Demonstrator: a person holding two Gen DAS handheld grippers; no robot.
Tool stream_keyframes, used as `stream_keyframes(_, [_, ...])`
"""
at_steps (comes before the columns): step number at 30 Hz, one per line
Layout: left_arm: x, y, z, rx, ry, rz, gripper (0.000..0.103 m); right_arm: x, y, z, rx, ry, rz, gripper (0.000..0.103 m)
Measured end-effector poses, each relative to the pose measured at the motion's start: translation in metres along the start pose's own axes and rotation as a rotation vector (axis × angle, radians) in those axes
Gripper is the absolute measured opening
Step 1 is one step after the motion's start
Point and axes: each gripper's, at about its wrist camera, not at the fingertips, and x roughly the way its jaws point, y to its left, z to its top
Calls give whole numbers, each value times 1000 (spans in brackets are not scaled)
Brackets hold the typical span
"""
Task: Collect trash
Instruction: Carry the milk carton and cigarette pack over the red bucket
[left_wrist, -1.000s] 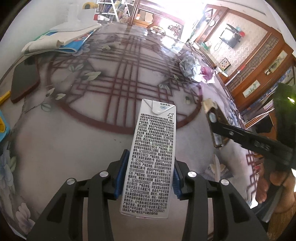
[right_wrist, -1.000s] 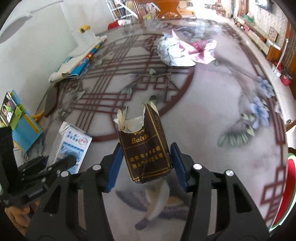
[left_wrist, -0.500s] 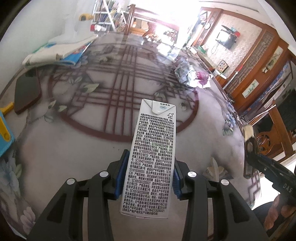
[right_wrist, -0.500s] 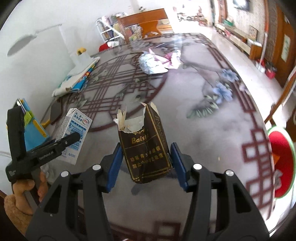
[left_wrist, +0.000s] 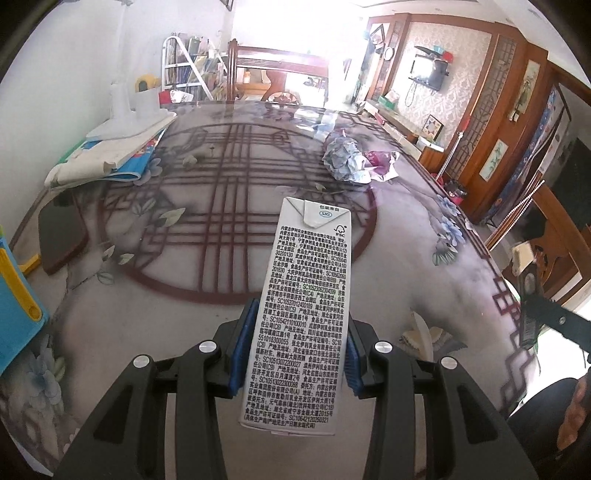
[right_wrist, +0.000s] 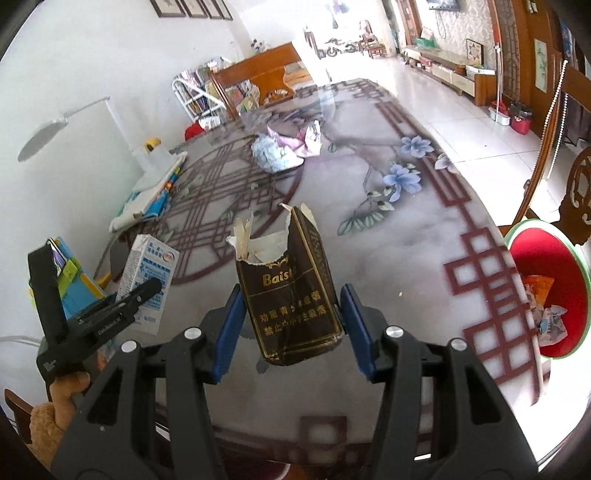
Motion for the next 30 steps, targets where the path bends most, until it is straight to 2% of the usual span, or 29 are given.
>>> stream_keyframes(6, [-9, -15, 1, 32, -11, -25, 39, -24, -14, 3, 22, -59, -2, 51])
stream_keyframes(13, [-7, -42, -4, 24, 39, -91, 39, -49, -44, -1, 90, -92, 5, 51])
stream_keyframes(19, [-10, -83, -11, 119, 54, -118, 39, -71, -67, -7, 142, -137, 11, 51])
stream_keyframes(23, [-13, -108, -2, 109, 76, -205, 39, -83, -80, -6, 164, -173, 2, 51])
stream_keyframes(30, [-21, -156, 22, 130, 37, -286, 39, -104, -110, -3, 210, -233, -20, 51])
